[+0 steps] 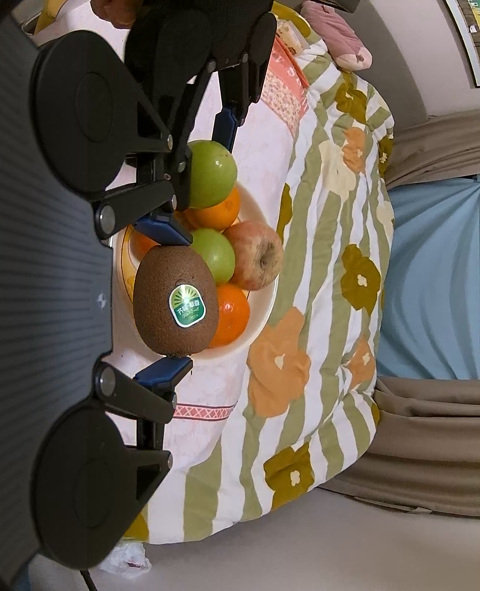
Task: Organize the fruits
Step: 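Carry the green apple and kiwi over the duck bowl with both tools, then open both tools to drop the green apple and kiwi into the bowl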
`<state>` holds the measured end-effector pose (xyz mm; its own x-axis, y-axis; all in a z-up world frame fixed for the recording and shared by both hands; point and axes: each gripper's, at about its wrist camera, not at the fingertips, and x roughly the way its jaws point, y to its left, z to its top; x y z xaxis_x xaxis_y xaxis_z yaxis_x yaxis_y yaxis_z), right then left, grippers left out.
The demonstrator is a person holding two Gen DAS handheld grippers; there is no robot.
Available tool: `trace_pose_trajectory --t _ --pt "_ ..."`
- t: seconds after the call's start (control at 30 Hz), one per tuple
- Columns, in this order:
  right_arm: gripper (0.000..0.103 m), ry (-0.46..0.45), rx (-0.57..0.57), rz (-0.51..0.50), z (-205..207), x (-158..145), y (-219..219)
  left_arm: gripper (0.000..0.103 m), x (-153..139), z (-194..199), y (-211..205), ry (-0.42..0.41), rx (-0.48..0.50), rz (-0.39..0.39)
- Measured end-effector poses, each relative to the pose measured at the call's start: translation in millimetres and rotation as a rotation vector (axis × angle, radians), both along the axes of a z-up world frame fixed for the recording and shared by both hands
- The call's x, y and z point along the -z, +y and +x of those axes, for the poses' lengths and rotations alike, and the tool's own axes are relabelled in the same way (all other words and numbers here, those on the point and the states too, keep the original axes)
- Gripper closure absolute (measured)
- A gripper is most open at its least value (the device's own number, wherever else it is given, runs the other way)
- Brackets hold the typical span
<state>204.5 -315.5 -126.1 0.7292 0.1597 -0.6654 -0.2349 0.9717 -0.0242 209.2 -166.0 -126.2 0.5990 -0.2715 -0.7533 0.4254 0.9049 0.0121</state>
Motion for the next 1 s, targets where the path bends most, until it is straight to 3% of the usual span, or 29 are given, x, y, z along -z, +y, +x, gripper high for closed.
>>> trace_pose_trajectory --t 0.1,0.13,0.2,0.53,1.0 --pt "0.023 0.004 -0.006 0.002 5.1 2.7 -5.7 0.042 3.7 -0.8 -8.0 -0.019 0.013 0.034" --pt "0.023 0.006 -0.007 0.001 6.5 3.5 -7.1 0.026 3.1 -1.8 -9.3 -0.030 0.018 0.039" --pt "0.023 0.007 -0.010 0.000 8.5 4.5 -9.8 0.005 0.0 -4.1 -9.9 -0.057 0.021 0.040" --pt "0.023 0.004 -0.051 -0.019 15.5 7.3 -13.6 0.004 -9.9 -6.9 9.4 -0.037 -0.053 -0.002" --pt "0.023 -0.036 -0.216 -0.020 40.7 29.0 -18.3 0.004 -14.5 -16.9 26.9 -0.019 -0.167 0.022"
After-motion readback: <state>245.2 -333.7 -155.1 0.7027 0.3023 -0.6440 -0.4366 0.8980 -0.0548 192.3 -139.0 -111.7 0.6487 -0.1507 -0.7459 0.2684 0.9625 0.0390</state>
